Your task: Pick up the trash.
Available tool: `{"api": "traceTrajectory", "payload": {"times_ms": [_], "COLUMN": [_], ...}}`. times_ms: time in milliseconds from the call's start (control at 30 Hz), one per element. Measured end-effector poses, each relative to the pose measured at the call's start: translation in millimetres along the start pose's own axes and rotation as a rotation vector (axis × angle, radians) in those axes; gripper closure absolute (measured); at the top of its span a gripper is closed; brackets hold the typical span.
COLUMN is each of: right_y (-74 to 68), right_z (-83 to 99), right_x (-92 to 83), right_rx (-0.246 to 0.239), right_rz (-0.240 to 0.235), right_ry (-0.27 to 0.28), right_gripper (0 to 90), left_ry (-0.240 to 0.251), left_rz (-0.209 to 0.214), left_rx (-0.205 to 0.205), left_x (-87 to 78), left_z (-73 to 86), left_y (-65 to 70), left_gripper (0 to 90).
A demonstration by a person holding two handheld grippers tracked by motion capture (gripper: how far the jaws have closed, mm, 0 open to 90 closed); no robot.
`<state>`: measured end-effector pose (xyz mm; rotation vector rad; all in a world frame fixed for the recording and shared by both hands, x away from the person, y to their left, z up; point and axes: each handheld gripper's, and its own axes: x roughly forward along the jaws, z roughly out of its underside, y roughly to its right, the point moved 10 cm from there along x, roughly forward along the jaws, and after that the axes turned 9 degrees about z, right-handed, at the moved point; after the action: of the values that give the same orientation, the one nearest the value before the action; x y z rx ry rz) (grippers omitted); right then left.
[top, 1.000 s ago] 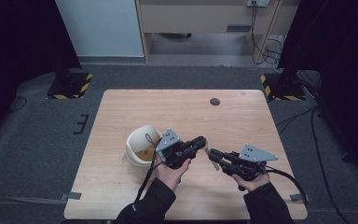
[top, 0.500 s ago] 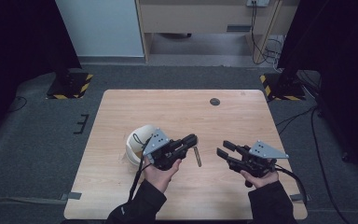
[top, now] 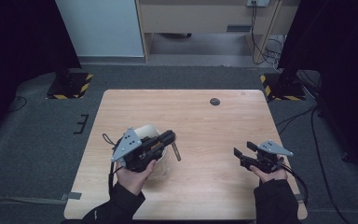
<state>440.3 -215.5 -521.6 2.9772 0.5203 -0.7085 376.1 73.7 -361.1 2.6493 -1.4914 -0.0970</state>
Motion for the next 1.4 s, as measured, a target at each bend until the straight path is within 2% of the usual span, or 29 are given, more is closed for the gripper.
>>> {"api": "traceTrajectory", "payload": {"times_ms": [200,300,400,600,1100,1400], "right_y": [23.6,28.7,28.1,26.6,25.3,25.1], "right_z": [15.8,17.7,17.9,19.9,19.7,20.2], "right_x": [11.1,13.3,13.4,14.4,14.1,14.1], "right_rx": [-0.004,-0.001,0.001,-0.011,-0.014,-0.019], "right_rz": [0.071,0.082,0.083,0.077,0.069,0.066], "right_ry": [-0.062,-0.072,-0.072,-0.082,-0.082,-0.085], "right_gripper": [31.1,30.7,30.5,29.6,29.5,29.6], "left_ry": [0.051,0.065,0.064,0.034,-0.001,-0.031], "left_rz": [-0.051,-0.078,-0.092,-0.103,-0.108,-0.11], "left_rx": [0.025,0.025,0.024,0.047,0.046,0.064], "left_x": [-26.0,-37.9,-43.9,-44.5,-43.0,-40.6], "left_z": [-18.8,-24.1,-23.6,-16.3,0.0,11.0], "left_y": [-15.7,-24.3,-30.1,-34.6,-37.2,-39.3], "left_gripper": [81.8,81.8,81.8,81.8,81.8,81.9]}}
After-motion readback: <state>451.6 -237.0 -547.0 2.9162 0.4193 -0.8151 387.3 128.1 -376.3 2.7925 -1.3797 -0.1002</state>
